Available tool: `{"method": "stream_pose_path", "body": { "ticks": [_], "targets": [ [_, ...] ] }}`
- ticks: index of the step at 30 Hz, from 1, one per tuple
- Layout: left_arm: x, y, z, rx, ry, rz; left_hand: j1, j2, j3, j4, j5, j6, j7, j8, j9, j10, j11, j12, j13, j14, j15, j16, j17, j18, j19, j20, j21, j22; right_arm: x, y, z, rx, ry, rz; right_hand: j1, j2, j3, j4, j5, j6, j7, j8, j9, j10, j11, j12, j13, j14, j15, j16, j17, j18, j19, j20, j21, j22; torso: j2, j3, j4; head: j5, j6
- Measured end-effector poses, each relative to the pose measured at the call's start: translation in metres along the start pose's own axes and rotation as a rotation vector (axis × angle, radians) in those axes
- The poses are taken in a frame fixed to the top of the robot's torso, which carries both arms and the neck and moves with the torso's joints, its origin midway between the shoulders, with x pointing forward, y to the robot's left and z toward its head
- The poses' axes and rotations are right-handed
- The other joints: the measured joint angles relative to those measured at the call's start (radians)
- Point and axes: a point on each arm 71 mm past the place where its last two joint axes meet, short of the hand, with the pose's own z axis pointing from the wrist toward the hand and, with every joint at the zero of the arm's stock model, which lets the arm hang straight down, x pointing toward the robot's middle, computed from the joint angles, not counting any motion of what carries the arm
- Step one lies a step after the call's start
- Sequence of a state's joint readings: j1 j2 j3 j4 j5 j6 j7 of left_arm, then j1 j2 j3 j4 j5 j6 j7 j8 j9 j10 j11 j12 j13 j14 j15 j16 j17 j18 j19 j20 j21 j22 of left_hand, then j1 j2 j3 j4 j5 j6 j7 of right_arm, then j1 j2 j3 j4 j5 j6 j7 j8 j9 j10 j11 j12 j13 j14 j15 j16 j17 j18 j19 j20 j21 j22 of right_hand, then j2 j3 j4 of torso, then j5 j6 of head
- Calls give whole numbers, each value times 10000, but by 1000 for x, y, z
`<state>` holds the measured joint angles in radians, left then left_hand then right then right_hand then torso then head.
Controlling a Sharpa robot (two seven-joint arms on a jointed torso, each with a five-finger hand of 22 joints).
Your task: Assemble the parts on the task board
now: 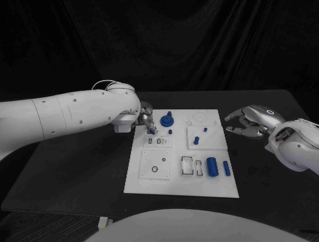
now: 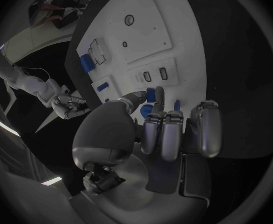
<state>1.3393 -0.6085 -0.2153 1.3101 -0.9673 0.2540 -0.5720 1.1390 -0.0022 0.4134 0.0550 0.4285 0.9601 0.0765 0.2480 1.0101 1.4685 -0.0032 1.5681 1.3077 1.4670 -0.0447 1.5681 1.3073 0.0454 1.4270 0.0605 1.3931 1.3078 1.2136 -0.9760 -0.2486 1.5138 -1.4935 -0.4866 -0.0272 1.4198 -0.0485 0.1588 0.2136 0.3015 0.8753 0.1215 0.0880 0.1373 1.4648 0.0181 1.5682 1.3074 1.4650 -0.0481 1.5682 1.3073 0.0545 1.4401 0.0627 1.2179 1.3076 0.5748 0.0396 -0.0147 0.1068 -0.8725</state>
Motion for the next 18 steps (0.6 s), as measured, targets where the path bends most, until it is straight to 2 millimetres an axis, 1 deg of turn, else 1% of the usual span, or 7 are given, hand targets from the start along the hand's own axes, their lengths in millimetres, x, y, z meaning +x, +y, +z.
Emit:
{"method": "stream_pose_path", "body": {
  "ticks": [3,4,8,12,18],
  "targets": [
    [-2,-2,3,-126,233,-238,-53,29,15,11,-17,0,0,0,-7,0,0,0,0,0,0,0,0,0,0,0,9,0,0,0,0,5,1,-1,0,0,0,0,0,0,0,0,0,0,0,0,0,0,0,0,0,0,0,0,0,0,1,0,6,-9,0],
    [-2,-2,4,-184,302,-330,-67,13,69,-42,-17,1,1,0,-7,0,0,0,0,0,0,0,0,1,0,0,9,0,0,0,0,4,1,0,0,0,0,0,0,0,0,0,0,0,0,0,0,0,0,0,0,0,0,0,0,-1,1,0,7,2,0],
    [-4,-3,7,-316,426,-512,-93,-13,84,-28,-17,1,1,0,-8,0,0,0,0,-36,-35,0,0,0,33,-33,53,0,0,0,0,-3,2,3,0,0,0,0,0,0,0,0,1,0,0,0,0,0,0,0,0,0,0,0,0,-1,0,0,13,25,0],
    [-5,-6,10,-394,502,-632,-120,-39,153,-69,-20,2,2,0,-9,0,0,0,0,-36,-35,0,0,0,68,2,52,-1,0,1,0,-12,3,7,0,0,0,0,0,0,0,0,1,0,0,0,0,0,0,0,0,0,0,0,0,-1,-1,-2,19,34,0],
    [-1,-10,14,-407,652,-734,-132,-52,153,-69,-37,35,2,-1,-14,0,0,0,0,-36,-35,0,8,0,68,2,52,-1,0,1,0,-15,3,10,0,0,0,0,-1,0,0,0,1,0,-1,0,-1,0,0,0,0,0,0,0,0,-2,-12,-3,18,63,0]
  ]
}}
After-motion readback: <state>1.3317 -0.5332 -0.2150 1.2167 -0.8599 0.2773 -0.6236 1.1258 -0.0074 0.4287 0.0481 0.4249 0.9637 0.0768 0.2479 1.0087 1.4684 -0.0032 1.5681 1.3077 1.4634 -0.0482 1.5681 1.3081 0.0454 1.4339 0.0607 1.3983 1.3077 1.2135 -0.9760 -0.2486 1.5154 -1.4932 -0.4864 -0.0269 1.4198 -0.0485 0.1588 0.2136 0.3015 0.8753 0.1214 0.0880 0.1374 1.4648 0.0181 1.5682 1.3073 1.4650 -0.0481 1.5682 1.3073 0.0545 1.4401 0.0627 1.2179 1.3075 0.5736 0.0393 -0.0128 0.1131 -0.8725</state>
